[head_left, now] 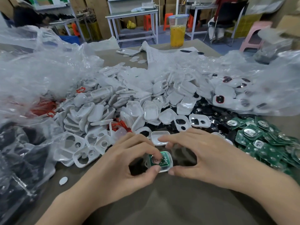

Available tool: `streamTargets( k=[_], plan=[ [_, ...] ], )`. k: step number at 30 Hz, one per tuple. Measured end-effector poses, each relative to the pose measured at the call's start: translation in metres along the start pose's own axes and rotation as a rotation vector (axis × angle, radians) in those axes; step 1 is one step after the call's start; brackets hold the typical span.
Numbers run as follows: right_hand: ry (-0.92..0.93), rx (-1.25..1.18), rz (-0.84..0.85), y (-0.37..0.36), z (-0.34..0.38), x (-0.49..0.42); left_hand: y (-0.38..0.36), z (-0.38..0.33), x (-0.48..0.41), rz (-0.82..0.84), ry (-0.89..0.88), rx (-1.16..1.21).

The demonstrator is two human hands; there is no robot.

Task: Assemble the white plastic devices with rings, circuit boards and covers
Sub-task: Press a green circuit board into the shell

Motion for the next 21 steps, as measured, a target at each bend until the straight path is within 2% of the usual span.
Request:
streamTargets(
  k=[21],
  plan=[
    [-0.013, 0.011, 0.01, -0.0049, -0.0011, -0.002, -0.0048, 0.0005, -0.0004, 0.039, 0.015, -0.022]
  ],
)
Point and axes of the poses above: each hand's wrist, its own x-axis away from the middle knuckle, its own y-axis out of the back of the hand, z = x × y, the point moved 6 cm from there along -x, towards the middle knuckle, and after that the axes turned 2 degrees about z, right-handed, at the moved point
